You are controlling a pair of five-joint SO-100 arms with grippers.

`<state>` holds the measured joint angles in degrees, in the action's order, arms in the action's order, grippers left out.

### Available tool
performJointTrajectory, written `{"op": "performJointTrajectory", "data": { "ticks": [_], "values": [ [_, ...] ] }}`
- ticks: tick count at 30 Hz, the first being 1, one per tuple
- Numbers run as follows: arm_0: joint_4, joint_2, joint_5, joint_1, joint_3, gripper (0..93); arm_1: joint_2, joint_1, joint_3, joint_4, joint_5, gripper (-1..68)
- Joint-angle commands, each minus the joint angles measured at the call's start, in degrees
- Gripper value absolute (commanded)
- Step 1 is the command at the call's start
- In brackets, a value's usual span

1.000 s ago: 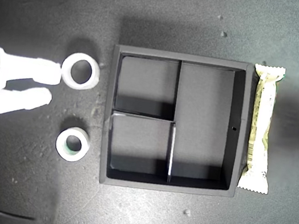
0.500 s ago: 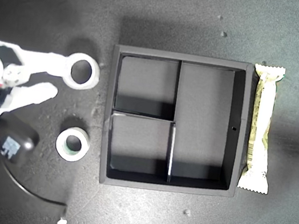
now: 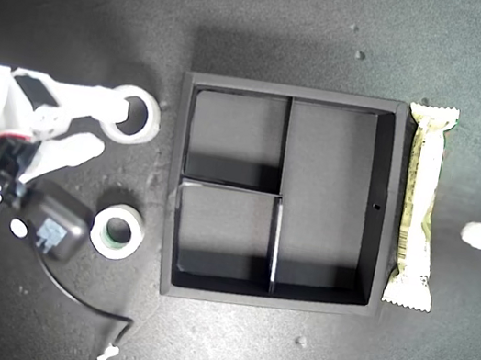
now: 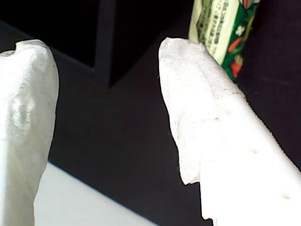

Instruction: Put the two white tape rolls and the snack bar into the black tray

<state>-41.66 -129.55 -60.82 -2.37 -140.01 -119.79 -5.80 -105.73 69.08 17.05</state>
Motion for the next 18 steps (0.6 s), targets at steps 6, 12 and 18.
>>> {"op": "performJointTrajectory", "data": {
  "ticks": [6, 12, 18],
  "values": [
    [1.2, 4.7, 2.1, 0.3, 4.8, 13.8, 1.9, -2.2, 1.7, 3.4, 1.0, 16.4],
    [0.5, 10.4, 2.2, 0.8, 7.7, 13.8, 2.1, -2.6, -1.8, 3.6, 2.3, 18.3],
    [-3.1, 14.9, 1.2, 1.0, 11.2, 13.6, 2.1, -3.0, -3.0, 3.3, 2.6, 18.5]
  ]
}}
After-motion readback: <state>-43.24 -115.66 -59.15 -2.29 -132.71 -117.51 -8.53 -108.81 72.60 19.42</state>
